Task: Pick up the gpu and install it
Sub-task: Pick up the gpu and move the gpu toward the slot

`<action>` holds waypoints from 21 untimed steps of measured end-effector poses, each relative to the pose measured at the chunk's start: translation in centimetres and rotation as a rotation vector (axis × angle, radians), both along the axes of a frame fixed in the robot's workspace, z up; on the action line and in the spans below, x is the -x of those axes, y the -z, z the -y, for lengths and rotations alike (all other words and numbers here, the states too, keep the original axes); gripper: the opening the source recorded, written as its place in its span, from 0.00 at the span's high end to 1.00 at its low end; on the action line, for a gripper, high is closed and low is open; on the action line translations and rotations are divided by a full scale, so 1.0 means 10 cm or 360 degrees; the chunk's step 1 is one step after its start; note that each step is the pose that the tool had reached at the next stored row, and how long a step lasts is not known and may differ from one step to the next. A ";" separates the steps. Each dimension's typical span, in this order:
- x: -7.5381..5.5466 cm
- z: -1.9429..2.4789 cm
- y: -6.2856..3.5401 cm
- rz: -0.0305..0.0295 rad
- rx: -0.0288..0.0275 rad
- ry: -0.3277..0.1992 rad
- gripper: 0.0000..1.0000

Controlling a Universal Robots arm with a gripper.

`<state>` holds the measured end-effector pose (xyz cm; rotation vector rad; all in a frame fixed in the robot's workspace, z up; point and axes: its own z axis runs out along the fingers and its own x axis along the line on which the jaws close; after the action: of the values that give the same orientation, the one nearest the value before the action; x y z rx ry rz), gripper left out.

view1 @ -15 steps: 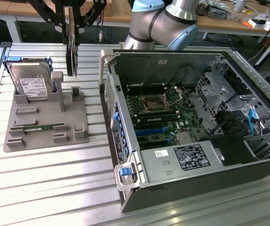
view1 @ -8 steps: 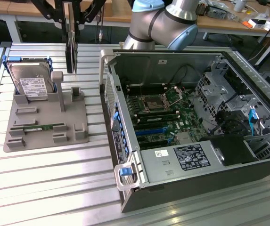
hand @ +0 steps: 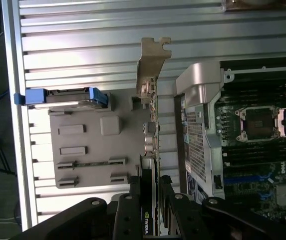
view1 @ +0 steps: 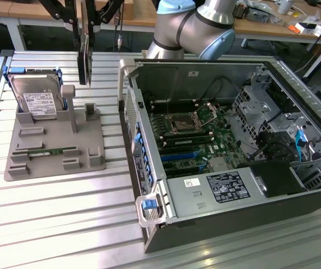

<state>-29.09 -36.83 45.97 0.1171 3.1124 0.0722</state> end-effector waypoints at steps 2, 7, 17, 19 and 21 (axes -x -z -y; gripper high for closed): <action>0.00 0.000 -0.014 0.00001 -0.00001 0.0000 0.73; 0.00 0.000 -0.135 0.00000 -0.00002 0.0000 0.73; -0.10 0.000 -0.146 0.00001 -0.00004 0.0000 0.73; -0.14 0.000 -0.146 0.00001 -0.00004 0.0000 0.73; -0.17 0.000 -0.147 0.00000 -0.00003 0.0000 0.73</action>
<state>-27.39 -36.83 47.43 0.1170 3.1125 0.0725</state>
